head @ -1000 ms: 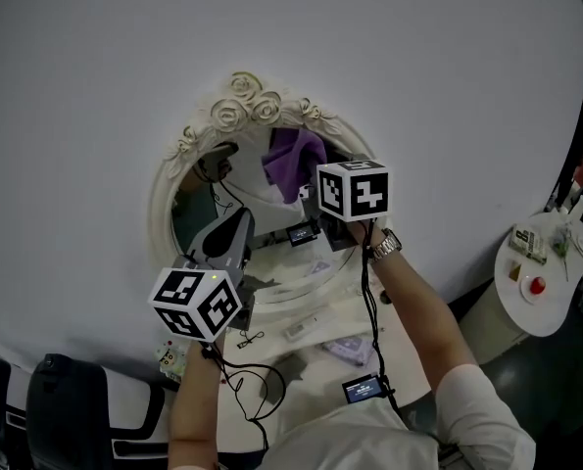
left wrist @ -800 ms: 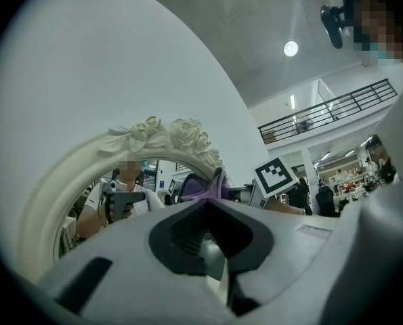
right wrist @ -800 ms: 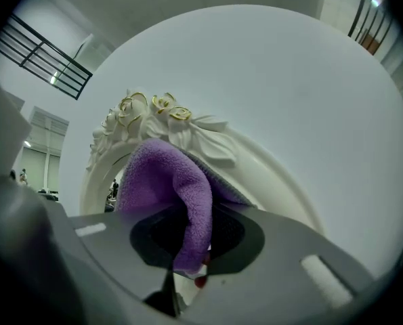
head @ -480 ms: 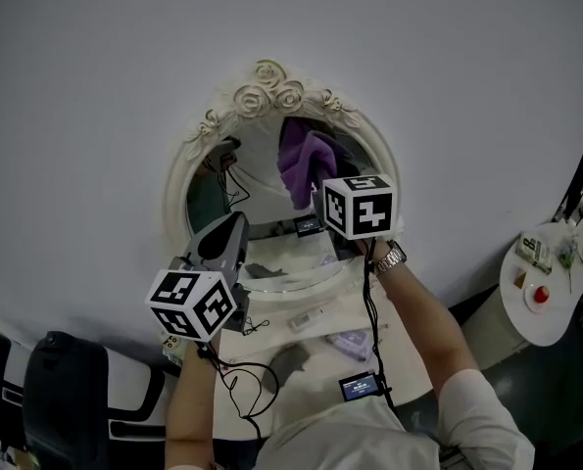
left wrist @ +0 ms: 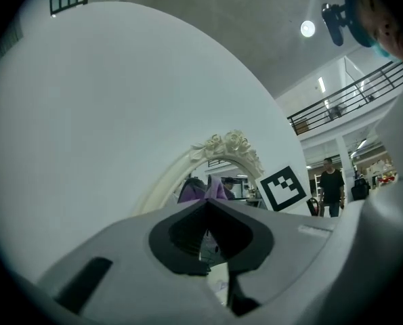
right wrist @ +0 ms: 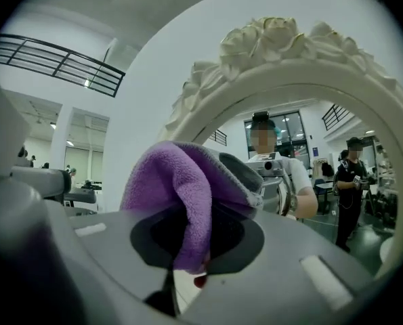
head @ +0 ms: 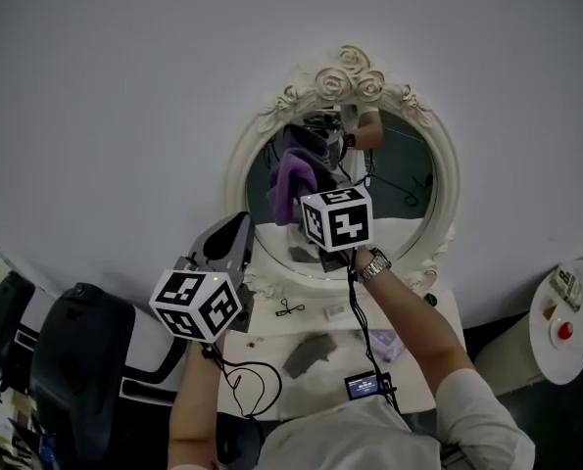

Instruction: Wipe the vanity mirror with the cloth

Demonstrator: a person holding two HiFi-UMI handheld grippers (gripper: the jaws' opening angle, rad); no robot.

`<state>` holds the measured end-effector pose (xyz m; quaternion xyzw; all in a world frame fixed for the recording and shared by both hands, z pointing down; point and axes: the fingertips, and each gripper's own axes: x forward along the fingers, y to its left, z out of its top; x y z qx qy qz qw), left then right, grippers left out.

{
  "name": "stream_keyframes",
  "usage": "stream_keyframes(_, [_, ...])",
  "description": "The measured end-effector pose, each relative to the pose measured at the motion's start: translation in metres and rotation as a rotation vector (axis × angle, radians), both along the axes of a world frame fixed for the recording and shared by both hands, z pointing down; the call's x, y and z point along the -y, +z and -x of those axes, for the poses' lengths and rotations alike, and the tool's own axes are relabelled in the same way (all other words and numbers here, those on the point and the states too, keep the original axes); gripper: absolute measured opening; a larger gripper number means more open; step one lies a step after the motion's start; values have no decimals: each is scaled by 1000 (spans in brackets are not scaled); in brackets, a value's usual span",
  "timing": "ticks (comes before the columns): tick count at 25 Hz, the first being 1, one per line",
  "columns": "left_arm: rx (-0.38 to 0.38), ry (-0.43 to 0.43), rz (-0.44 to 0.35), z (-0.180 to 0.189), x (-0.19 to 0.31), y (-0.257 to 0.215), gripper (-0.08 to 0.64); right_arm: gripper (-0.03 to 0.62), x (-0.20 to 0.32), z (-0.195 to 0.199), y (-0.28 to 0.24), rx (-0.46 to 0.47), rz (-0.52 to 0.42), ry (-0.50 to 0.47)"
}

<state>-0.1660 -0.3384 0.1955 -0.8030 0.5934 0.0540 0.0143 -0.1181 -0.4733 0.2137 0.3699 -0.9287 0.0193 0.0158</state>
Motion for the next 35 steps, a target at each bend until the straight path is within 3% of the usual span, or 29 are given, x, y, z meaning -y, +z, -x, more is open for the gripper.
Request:
stream_keyframes(8, [-24, -113, 22, 47, -26, 13, 2, 58, -6, 66, 24, -28, 42, -82])
stream_keyframes(14, [-26, -112, 47, 50, -22, 25, 1, 58, 3, 70, 35, -37, 58, -70])
stream_keyframes(19, [-20, -38, 56, 23, -1, 30, 2, 58, 15, 35, 34, -22, 53, -15])
stream_keyframes(27, [-10, 150, 69, -53, 39, 36, 2, 61, 37, -60, 33, -20, 34, 137])
stream_keyframes(35, [-6, 277, 78, -112, 59, 41, 2, 67, 55, -146, 35, -15, 35, 283])
